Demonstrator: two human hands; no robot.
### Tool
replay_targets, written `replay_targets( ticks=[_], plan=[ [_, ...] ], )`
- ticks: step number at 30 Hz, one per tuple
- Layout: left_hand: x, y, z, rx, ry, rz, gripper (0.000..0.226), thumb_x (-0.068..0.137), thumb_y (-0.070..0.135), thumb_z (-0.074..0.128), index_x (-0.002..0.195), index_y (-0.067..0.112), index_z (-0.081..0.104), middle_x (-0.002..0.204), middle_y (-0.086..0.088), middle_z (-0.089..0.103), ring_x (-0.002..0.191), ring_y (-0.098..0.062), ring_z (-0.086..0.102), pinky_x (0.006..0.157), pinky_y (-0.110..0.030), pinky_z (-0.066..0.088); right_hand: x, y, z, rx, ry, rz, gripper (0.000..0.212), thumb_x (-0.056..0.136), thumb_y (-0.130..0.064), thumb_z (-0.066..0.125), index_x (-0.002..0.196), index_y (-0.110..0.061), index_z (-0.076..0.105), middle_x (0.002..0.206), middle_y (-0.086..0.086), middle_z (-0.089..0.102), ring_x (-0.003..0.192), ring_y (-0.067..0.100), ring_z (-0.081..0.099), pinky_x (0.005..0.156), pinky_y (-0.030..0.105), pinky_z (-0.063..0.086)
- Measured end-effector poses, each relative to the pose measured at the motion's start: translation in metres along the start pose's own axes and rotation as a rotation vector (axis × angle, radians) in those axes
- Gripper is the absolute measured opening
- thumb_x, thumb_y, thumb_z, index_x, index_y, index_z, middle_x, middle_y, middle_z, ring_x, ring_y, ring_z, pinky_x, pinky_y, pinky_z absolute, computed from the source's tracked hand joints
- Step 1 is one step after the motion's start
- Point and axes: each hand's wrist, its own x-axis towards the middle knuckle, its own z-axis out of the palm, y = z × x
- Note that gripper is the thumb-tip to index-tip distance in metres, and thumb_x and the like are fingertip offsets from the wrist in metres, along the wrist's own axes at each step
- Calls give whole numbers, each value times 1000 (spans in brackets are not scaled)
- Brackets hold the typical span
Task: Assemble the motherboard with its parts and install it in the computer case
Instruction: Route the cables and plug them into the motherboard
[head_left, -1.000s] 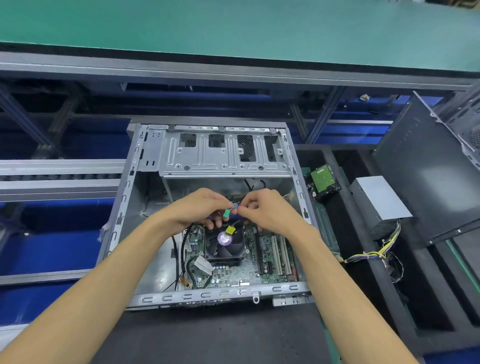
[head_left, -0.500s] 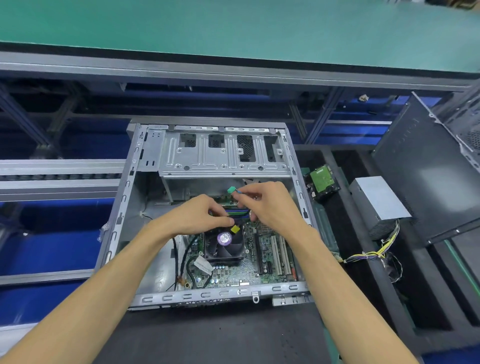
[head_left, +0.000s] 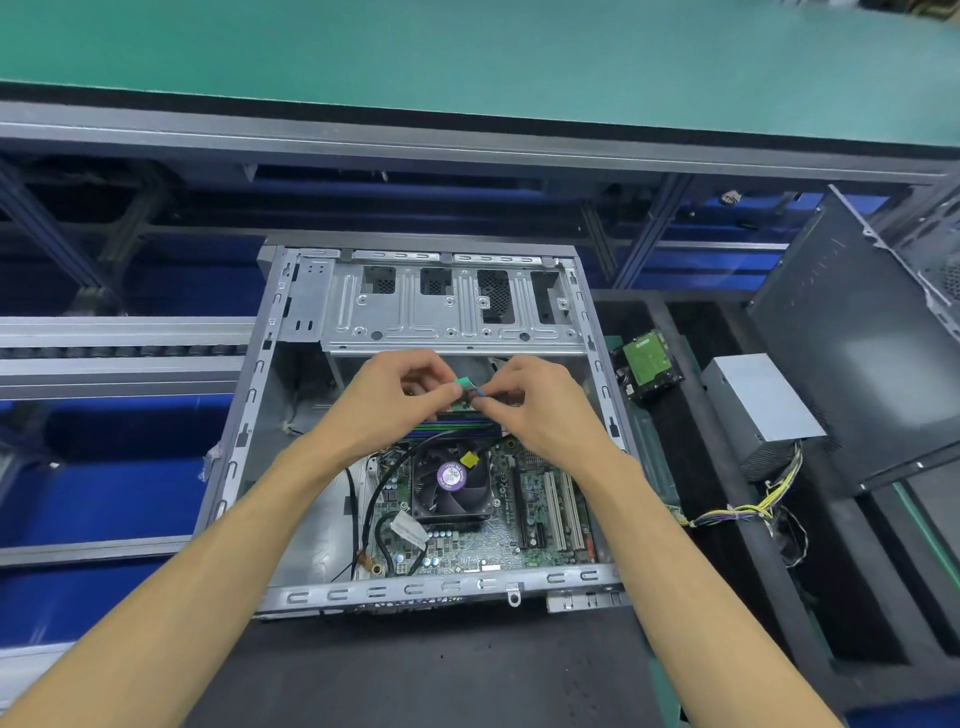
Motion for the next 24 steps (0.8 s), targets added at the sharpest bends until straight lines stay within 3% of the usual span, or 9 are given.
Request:
replay_targets(
  ticks=[3, 7, 12, 18, 24],
  plan=[
    [1, -8, -1, 102, 23, -11, 8, 87, 17, 75, 81, 23, 74, 71, -3, 70, 62, -11, 58, 67, -35, 54, -2, -3, -1, 101, 7, -8, 9, 90, -31, 75, 97, -26, 79, 84, -17, 68, 79, 0, 61, 72, 22, 46],
    [1, -13, -3, 219, -30, -2, 7, 86, 24, 76, 81, 28, 74, 68, 10, 68, 59, -4, 56, 63, -23, 47, -2, -6, -1, 314, -12, -9, 11, 89, -26, 78, 99, -23, 78, 85, -13, 75, 85, -1, 68, 77, 11, 49],
    [1, -10, -2, 148, 15, 95, 7, 85, 25, 76, 81, 30, 74, 69, 10, 68, 65, -5, 59, 65, -21, 50, -3, -8, 2, 464, -27, -22, 11, 92, -22, 75, 103, -19, 77, 87, -2, 75, 82, 9, 71, 81, 25, 57],
    [3, -16, -1, 141, -79, 60, 7, 82, 32, 81, 81, 28, 74, 72, 6, 69, 65, -5, 58, 64, -20, 49, 3, -8, -7, 1005, -78, 92, 14, 99, -7, 62, 106, -13, 72, 95, 7, 78, 94, 20, 74, 88, 26, 55],
    [5, -23, 3, 242, -222, -13, 8, 82, 34, 78, 77, 29, 75, 70, 10, 70, 62, -4, 58, 68, -30, 53, 5, -5, -18, 1486, -158, 189, 19, 101, -7, 52, 116, -4, 63, 91, 3, 73, 90, 18, 69, 92, 32, 51]
  ],
)
